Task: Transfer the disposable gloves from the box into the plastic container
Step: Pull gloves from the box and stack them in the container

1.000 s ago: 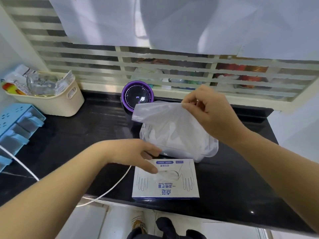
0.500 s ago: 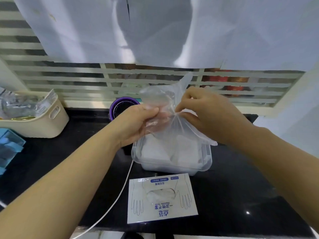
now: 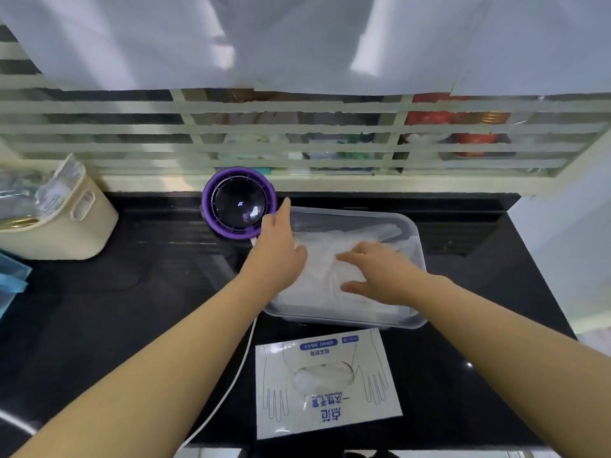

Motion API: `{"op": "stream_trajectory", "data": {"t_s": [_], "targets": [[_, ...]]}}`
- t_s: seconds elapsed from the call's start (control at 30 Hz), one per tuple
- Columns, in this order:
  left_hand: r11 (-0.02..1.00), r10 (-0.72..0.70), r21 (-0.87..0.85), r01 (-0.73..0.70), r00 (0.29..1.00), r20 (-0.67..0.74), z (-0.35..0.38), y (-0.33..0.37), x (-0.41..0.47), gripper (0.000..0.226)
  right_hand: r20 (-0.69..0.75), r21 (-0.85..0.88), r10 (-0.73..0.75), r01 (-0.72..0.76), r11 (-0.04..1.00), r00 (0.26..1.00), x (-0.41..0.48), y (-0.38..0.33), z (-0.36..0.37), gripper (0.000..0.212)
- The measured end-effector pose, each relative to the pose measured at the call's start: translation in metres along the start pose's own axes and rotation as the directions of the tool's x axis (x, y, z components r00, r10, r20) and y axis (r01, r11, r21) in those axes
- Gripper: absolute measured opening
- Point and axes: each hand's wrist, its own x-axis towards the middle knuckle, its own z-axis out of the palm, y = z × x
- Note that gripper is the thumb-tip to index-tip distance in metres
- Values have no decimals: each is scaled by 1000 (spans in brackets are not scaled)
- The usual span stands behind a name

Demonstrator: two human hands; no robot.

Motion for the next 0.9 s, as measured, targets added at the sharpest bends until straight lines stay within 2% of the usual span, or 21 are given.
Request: {"op": "stream_trajectory", "data": {"t_s": [0.03, 0.07, 0.1, 0.13, 0.17, 0.23, 0.3, 0.4, 0.5, 0.6, 0.7, 0.77, 0.83, 0.9], "targets": [[981, 146, 142, -132, 985, -93, -3, 2, -5, 69, 18, 6, -2, 2, 1000, 1000, 4, 0, 3, 61], [928, 306, 262, -266, 944, -124, -3, 5, -6, 61, 37, 13, -10, 10, 1000, 999, 7, -1, 6, 61], [861, 416, 345, -374, 908, -52, -2, 9, -5, 52, 55, 21, -21, 20, 1000, 998, 10, -3, 8, 62], [817, 445, 373, -439, 892, 77, 1, 11, -1, 44, 68, 23, -33, 32, 999, 997, 14, -4, 10, 63], [809, 394, 377, -451, 892, 223, 6, 13, 4, 39, 77, 11, -47, 46, 999, 996, 17, -4, 12, 63], [803, 203, 435, -408, 873, 444, 19, 10, 17, 39, 99, -16, -53, 55, 998, 994, 19, -3, 14, 63], [745, 69, 534, -400, 843, 534, 30, 3, 28, 46, 113, 23, -26, 24, 999, 993, 18, 2, 14, 61], [720, 13, 568, -399, 826, 563, 43, -8, 38, 53, 140, 130, 49, -68, 989, 989, 20, 10, 13, 67], [729, -43, 578, -366, 818, 573, 50, -15, 43, 67, 209, 216, 166, -211, 953, 964, 26, 13, 18, 85], [738, -64, 578, -348, 817, 574, 56, -19, 45, 83, 295, 240, 254, -328, 914, 921, 31, 12, 26, 102], [744, -101, 582, -330, 804, 586, 60, -20, 45, 98, 353, 207, 268, -355, 912, 896, 32, 10, 27, 108], [757, -124, 573, -315, 791, 599, 57, -15, 43, 95, 379, 204, 229, -322, 924, 897, 27, 9, 16, 100], [771, -122, 548, -323, 770, 626, 48, -8, 42, 82, 378, 156, 174, -248, 956, 909, 16, 7, -3, 82], [785, -72, 514, -346, 772, 631, 32, -1, 37, 69, 292, 51, 128, -149, 987, 948, 2, 4, -23, 64]]}}
